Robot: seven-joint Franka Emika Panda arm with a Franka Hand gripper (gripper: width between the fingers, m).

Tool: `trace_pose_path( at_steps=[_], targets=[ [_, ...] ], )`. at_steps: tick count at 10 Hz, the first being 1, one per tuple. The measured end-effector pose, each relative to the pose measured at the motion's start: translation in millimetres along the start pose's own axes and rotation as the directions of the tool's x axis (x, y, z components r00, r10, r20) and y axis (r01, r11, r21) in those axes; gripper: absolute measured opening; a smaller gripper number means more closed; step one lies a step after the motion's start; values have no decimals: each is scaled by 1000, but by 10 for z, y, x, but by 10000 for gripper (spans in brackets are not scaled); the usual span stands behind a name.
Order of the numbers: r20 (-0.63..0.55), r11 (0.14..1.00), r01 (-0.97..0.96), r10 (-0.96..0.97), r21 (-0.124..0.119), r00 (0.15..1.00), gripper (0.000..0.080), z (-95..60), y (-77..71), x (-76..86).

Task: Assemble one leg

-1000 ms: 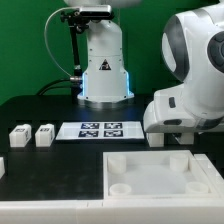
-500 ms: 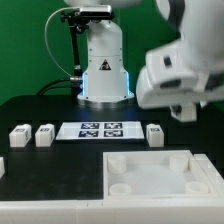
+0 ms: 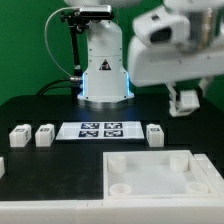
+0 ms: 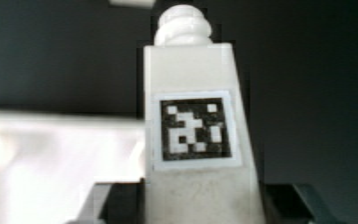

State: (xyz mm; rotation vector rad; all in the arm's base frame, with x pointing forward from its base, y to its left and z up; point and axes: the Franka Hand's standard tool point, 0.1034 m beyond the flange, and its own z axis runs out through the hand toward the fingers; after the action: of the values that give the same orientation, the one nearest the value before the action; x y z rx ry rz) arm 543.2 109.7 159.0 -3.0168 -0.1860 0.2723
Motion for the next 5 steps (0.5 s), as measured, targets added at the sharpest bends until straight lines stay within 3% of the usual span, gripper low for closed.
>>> trace_pose_path(
  at_steps=[2, 3, 5],
  targets=[
    [-246, 1000, 13, -16, -14, 969, 292, -469, 203, 478],
    [-354, 1000, 5, -10, -14, 935, 292, -529, 205, 612],
    [-535, 999, -1, -21, -40, 844, 294, -518, 251, 634]
  ],
)
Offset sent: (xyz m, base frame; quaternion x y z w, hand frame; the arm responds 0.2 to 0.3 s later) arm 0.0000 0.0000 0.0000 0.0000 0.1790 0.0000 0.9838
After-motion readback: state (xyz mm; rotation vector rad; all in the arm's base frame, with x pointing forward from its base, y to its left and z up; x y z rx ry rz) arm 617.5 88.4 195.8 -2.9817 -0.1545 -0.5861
